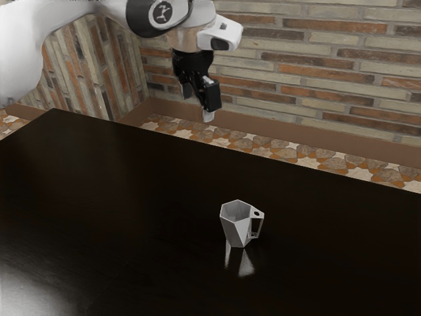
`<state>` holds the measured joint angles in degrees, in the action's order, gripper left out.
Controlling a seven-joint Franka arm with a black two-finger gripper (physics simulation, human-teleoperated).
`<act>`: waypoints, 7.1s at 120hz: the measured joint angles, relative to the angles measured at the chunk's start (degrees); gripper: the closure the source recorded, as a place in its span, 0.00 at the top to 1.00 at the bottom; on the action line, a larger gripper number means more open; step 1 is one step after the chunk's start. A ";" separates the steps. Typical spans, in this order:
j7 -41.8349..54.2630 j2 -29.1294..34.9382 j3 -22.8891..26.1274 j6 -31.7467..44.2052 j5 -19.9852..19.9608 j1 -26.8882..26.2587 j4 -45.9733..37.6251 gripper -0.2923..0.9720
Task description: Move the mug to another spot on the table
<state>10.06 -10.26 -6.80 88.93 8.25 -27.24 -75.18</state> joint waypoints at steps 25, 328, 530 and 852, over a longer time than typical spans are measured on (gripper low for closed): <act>8.85 -10.50 0.20 -3.32 8.31 -5.15 12.77 0.77; 42.99 -36.09 -3.94 13.52 -21.28 -3.92 5.02 0.77; 39.49 -24.93 -7.32 16.24 -8.00 -4.63 -9.54 0.23; 18.31 2.83 -7.72 15.85 -11.57 15.14 -15.87 0.77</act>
<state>28.37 -7.44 -14.52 104.77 -3.33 -12.10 -91.06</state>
